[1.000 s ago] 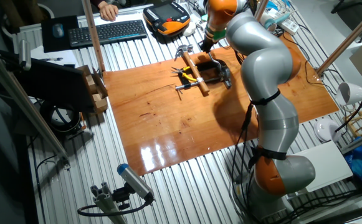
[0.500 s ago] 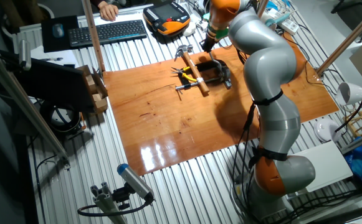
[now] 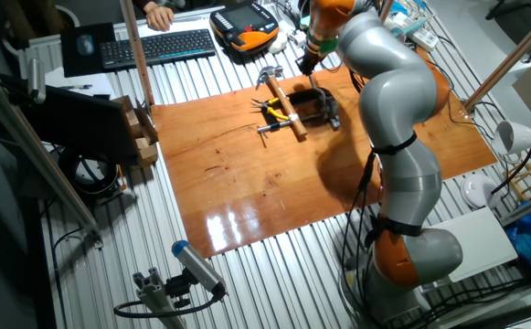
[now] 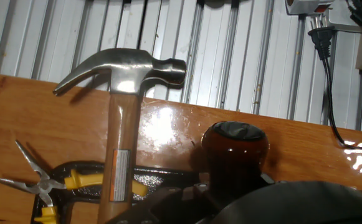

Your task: Pull up the lever

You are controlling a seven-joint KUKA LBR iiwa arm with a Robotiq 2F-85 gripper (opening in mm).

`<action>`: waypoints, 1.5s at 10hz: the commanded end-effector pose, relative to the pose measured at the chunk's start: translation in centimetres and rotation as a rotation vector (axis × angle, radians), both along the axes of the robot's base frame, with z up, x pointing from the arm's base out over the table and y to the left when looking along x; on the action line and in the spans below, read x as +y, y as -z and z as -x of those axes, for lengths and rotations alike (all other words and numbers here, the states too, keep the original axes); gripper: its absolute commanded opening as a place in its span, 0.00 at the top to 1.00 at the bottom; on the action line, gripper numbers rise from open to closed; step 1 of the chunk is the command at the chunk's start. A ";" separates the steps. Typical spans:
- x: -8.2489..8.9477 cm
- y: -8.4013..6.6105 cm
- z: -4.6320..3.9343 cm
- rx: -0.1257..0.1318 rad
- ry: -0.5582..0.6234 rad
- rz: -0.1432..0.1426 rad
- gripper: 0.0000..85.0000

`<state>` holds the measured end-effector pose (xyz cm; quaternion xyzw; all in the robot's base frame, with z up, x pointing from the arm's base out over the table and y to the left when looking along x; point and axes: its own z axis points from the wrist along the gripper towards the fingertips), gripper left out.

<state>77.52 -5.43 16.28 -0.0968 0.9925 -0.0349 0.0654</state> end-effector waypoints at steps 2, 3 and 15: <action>0.3 -1.2 0.02 0.004 0.000 0.010 1.00; 0.4 -1.6 0.19 0.004 0.000 0.013 1.00; -0.6 -3.6 3.34 0.012 -0.022 0.027 1.00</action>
